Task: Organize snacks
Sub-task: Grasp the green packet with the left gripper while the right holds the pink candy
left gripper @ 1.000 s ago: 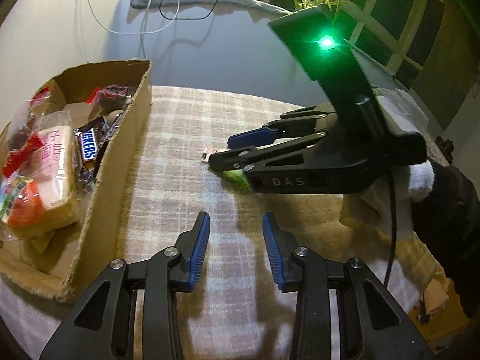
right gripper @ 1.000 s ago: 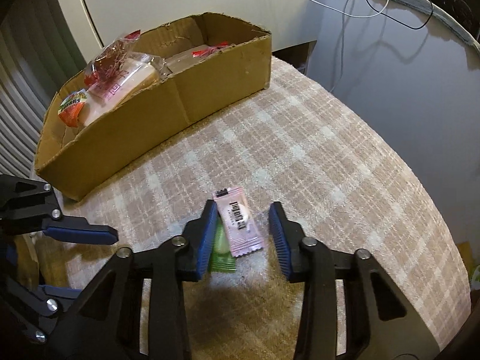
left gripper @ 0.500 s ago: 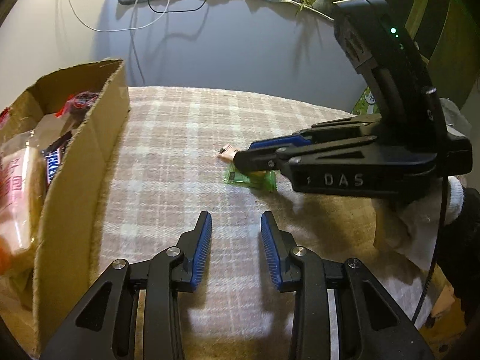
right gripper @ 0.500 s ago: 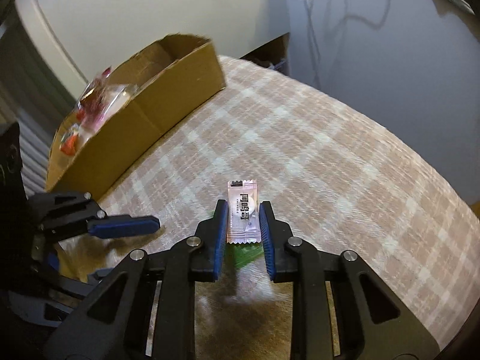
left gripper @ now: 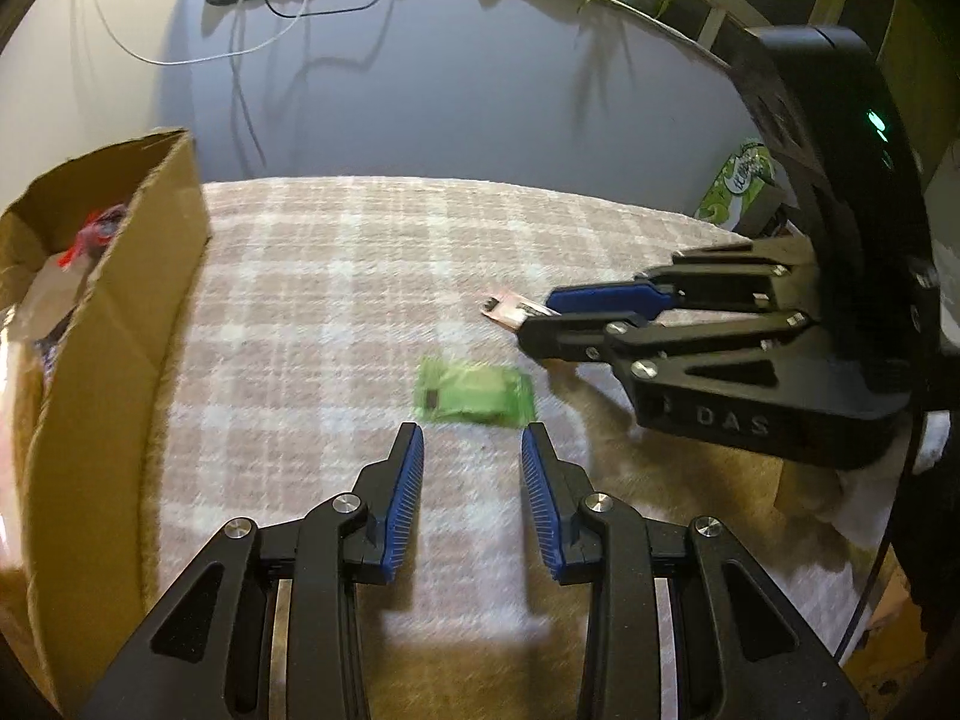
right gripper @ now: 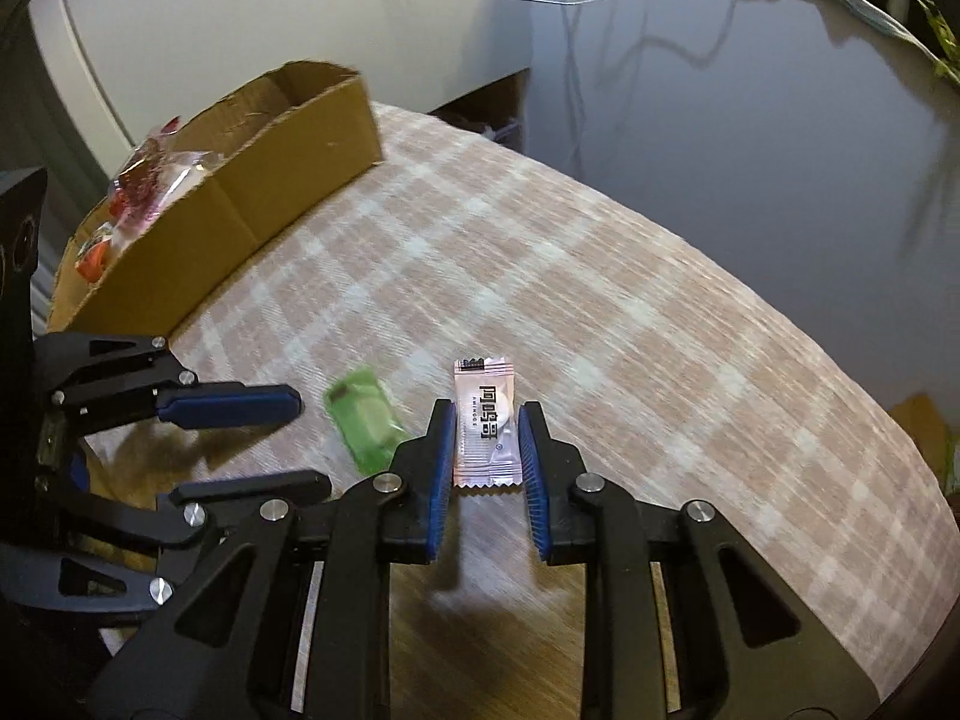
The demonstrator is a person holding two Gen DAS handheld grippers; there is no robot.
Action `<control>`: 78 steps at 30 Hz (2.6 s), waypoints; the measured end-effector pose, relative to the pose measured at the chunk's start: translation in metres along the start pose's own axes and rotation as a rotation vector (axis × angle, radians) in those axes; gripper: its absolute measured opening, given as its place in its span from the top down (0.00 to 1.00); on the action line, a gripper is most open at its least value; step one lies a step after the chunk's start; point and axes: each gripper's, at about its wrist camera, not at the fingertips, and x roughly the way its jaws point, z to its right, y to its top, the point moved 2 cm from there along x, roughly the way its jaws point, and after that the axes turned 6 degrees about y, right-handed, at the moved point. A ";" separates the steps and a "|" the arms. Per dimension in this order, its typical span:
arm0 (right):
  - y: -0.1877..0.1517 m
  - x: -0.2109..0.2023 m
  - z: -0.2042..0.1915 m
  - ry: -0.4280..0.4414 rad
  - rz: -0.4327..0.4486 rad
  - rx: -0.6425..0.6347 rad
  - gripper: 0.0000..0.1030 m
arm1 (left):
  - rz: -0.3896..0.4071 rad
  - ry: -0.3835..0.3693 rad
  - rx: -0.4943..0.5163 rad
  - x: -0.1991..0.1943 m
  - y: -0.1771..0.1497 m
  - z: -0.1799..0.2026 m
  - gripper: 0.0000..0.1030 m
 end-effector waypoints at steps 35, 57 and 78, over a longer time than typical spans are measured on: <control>-0.043 -0.036 0.045 -0.036 0.075 0.125 0.78 | 0.038 0.121 0.109 0.039 0.054 0.028 0.46; -0.040 -0.034 0.036 -0.083 0.068 0.102 0.79 | 0.053 0.169 0.141 0.039 0.045 0.031 0.96; -0.050 -0.046 0.039 -0.108 0.085 0.113 0.79 | 0.037 0.070 0.172 0.046 0.052 0.063 0.47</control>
